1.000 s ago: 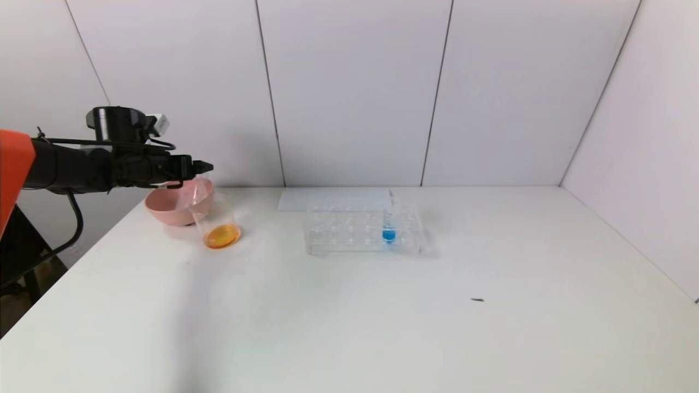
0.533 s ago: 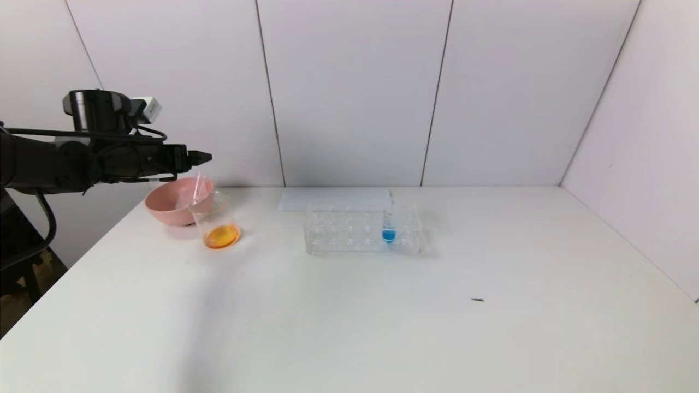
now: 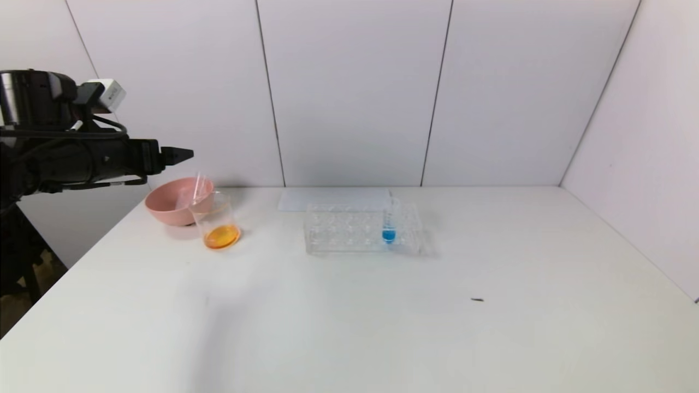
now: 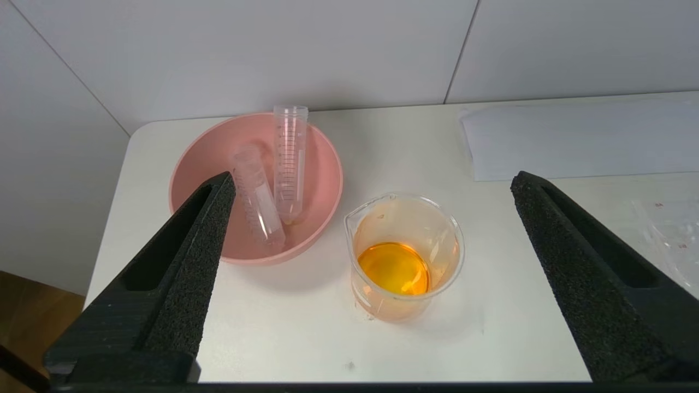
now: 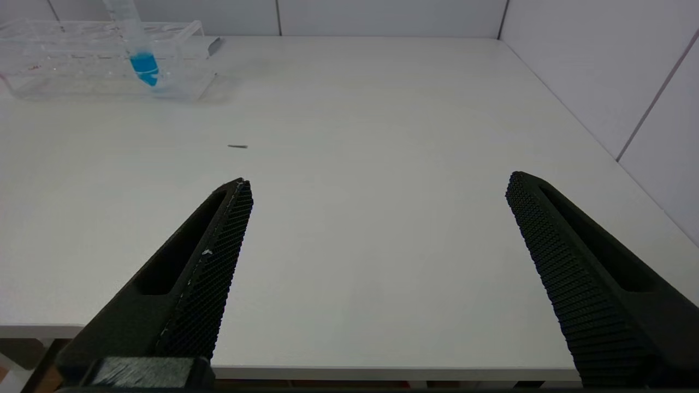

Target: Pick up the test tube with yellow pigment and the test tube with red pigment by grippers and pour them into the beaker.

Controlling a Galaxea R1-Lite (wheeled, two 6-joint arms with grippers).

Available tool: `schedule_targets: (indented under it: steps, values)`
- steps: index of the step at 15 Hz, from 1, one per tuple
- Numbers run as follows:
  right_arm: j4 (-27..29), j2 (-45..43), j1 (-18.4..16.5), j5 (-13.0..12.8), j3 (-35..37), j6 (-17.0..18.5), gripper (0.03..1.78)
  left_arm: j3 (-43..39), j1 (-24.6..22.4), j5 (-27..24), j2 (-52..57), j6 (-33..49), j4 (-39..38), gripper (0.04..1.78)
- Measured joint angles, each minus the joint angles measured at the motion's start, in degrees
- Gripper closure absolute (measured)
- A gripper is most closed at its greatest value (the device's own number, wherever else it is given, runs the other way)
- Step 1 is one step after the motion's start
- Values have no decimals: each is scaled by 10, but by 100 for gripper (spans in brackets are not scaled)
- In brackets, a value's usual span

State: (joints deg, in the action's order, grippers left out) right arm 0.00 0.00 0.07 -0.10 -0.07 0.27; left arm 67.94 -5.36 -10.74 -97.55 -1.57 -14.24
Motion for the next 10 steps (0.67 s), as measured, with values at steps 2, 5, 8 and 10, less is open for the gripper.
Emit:
schedule_targets:
  steps: [2, 5, 8, 10]
  values:
    - [0, 0, 0, 0, 0, 0, 11, -31, 0, 0, 45, 0, 0, 6]
    - [0, 0, 0, 0, 0, 0, 11, -78, 0, -1, 117, -2, 4, 6]
    - [0, 0, 0, 0, 0, 0, 11, -118, 0, -2, 193, -5, 9, 6]
    - [0, 0, 0, 0, 0, 0, 11, -141, -1, -7, 243, -8, 21, 6]
